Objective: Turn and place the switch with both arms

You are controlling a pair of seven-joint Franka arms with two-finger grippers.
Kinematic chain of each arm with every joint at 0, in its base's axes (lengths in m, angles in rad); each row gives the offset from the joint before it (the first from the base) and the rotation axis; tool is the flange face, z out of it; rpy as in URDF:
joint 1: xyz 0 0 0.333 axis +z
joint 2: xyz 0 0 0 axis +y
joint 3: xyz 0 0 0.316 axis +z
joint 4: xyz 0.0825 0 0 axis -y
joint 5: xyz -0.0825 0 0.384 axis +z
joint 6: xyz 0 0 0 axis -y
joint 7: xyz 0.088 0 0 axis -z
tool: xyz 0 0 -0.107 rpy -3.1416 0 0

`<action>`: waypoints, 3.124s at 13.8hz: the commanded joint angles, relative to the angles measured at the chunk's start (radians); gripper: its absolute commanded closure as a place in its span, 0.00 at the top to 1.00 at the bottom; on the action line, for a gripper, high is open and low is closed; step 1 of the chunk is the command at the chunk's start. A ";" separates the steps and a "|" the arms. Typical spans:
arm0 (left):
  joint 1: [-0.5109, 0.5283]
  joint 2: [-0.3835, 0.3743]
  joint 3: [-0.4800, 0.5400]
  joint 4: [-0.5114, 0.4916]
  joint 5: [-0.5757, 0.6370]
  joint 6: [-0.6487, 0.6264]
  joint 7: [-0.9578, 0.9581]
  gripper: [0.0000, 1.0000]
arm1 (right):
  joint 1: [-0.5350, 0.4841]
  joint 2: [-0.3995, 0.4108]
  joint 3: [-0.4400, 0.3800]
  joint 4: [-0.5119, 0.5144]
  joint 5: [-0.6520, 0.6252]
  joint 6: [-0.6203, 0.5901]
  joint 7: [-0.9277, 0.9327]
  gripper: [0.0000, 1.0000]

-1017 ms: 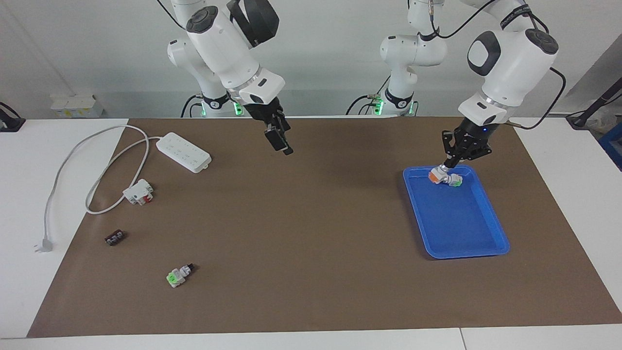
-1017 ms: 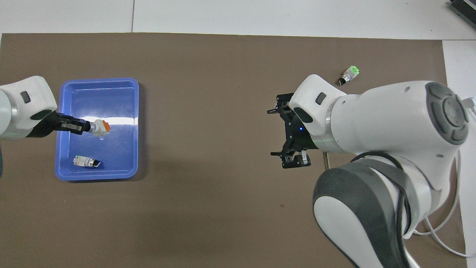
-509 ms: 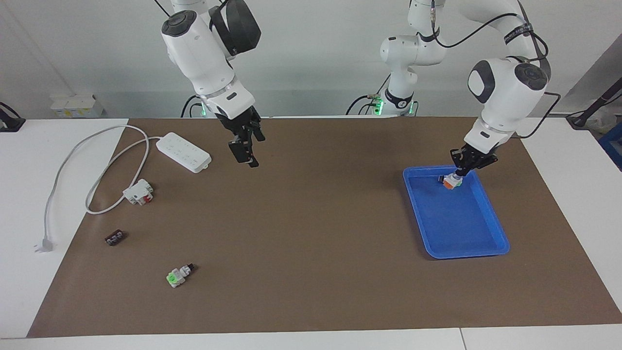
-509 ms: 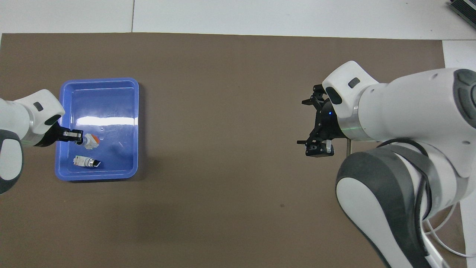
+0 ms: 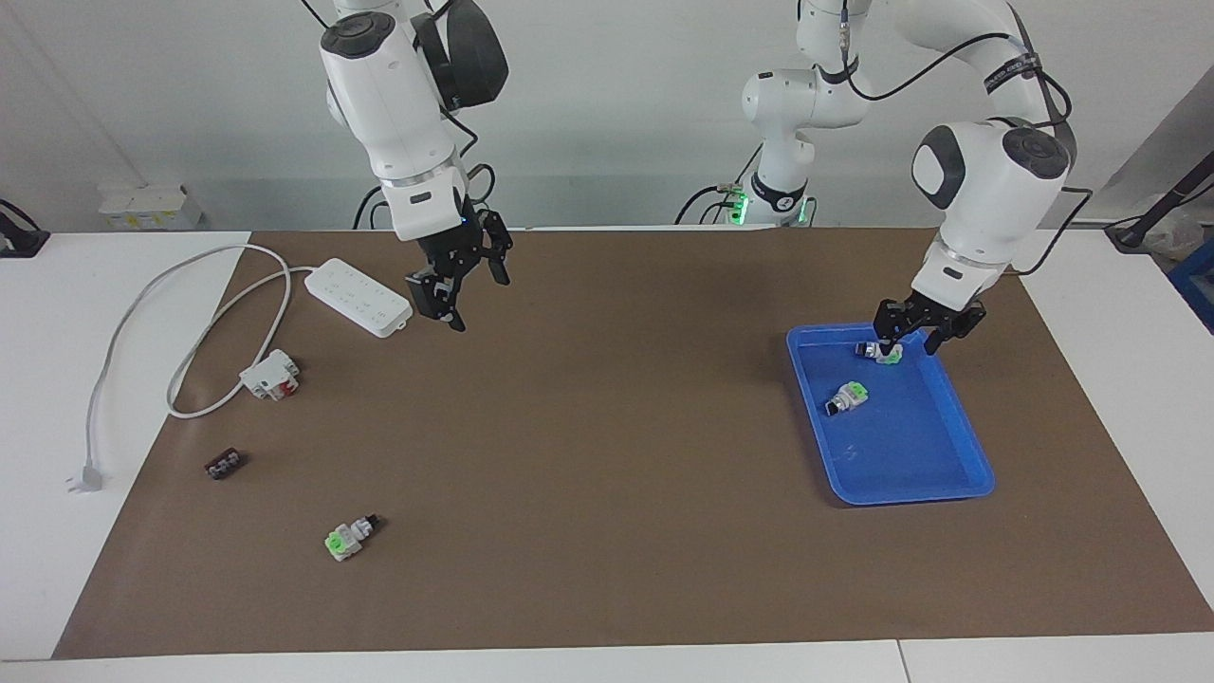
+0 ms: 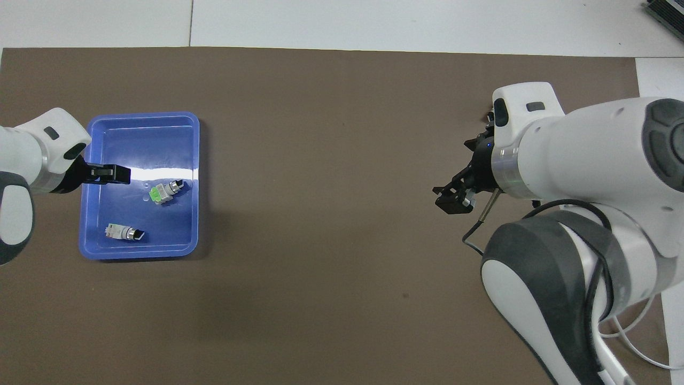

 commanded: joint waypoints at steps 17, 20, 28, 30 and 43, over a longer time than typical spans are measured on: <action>0.033 0.011 -0.008 0.317 -0.018 -0.313 -0.021 1.00 | -0.025 0.002 -0.104 0.169 -0.142 -0.250 0.864 1.00; 0.021 0.000 -0.010 0.311 -0.018 -0.314 -0.022 1.00 | -0.028 0.004 -0.121 0.171 -0.134 -0.260 0.866 1.00; 0.022 -0.003 -0.010 0.311 -0.018 -0.308 -0.022 1.00 | -0.058 -0.007 -0.133 0.169 -0.134 -0.320 0.893 1.00; 0.022 -0.003 -0.010 0.311 -0.018 -0.306 -0.019 1.00 | -0.078 -0.018 -0.141 0.172 -0.136 -0.354 0.892 1.00; 0.027 -0.003 -0.010 0.311 -0.018 -0.306 -0.018 1.00 | -0.155 -0.019 -0.121 0.183 -0.108 -0.423 0.872 1.00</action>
